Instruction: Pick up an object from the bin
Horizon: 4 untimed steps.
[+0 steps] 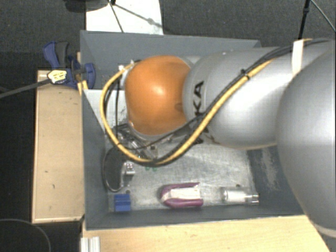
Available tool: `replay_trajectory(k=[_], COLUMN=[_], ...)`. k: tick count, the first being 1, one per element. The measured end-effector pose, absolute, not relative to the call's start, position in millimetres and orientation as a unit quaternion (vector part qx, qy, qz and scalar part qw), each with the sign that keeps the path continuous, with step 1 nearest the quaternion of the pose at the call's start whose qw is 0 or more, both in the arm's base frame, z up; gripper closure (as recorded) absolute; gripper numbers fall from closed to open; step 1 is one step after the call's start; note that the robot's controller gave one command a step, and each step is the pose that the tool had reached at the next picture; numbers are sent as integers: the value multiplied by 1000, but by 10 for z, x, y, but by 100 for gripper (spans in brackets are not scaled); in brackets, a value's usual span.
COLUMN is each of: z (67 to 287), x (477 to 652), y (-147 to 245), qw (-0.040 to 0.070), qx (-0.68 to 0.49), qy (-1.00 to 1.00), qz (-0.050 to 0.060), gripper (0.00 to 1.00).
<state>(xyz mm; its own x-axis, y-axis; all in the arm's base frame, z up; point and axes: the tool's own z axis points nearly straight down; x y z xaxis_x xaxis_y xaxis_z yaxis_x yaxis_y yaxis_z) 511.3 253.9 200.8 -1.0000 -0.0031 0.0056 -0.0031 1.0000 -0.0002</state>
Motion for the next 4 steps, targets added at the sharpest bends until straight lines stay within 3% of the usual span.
replay_trajectory(k=[1,2,3,4], z=[684,722,1018,711], x=[5840,5560,5698,5710], y=[2120,2443,2340,2461], qw=[-1,-1,-4,-3], qx=[145,344,483,704], qy=[-989,-939,-876,-710], qz=[0,4,0,2], gripper=[0,0,0,0])
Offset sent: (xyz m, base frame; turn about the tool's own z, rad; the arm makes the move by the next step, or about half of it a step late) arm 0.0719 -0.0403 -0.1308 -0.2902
